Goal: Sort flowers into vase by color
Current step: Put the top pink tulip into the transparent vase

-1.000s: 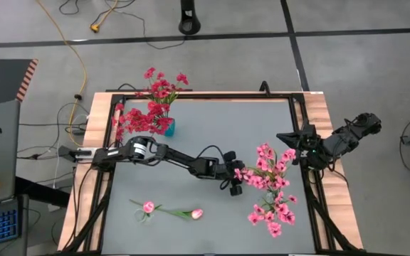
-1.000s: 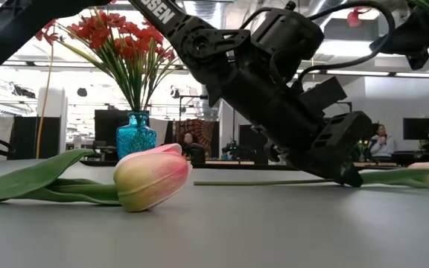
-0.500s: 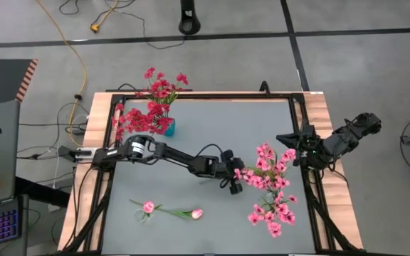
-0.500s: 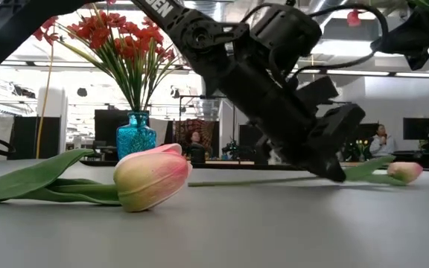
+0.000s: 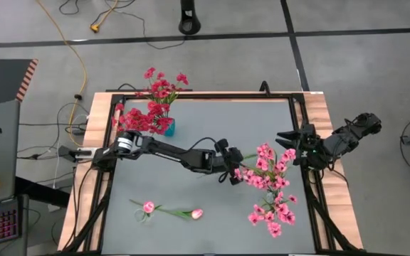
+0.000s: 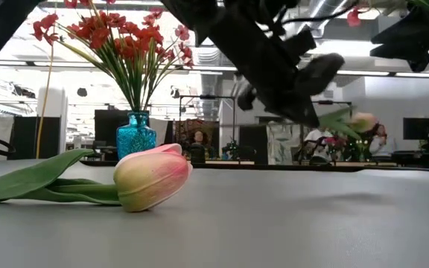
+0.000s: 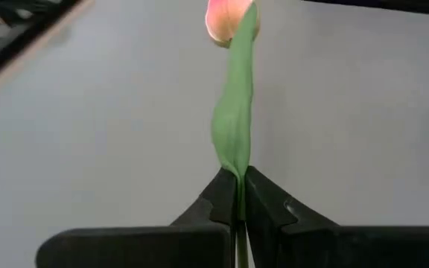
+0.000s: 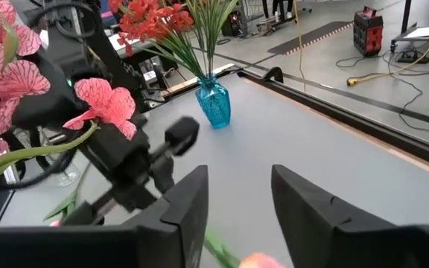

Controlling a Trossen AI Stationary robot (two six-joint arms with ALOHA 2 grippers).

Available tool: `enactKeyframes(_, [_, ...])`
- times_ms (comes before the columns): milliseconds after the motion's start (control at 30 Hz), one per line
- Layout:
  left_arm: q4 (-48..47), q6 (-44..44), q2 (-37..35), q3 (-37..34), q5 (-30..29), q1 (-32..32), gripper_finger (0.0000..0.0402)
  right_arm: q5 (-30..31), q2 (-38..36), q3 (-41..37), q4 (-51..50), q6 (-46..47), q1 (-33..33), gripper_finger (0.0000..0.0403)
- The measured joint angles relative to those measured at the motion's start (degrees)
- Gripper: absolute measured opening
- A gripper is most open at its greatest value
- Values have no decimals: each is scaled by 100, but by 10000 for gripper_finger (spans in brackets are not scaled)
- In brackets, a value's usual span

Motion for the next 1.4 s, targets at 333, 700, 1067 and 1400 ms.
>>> enactKeyframes(333, [-661, 677, -934, 2, -304, 18, 0, 51, 0, 0, 764, -548, 1, 199])
enactKeyframes(700, [-405, 1433, -1890, 0, -672, 159, 0, 61, 13, 0, 2698, -2584, 0, 199])
enactKeyframes(1067, [1235, 2208, -2104, 4, 239, 307, 0, 51, 845, 0, 4654, -4282, -71, 199])
enactKeyframes(1400, [1307, 2664, -2104, 4, 430, 333, 0, -509, 1287, 0, 5320, -4755, -418, 198])
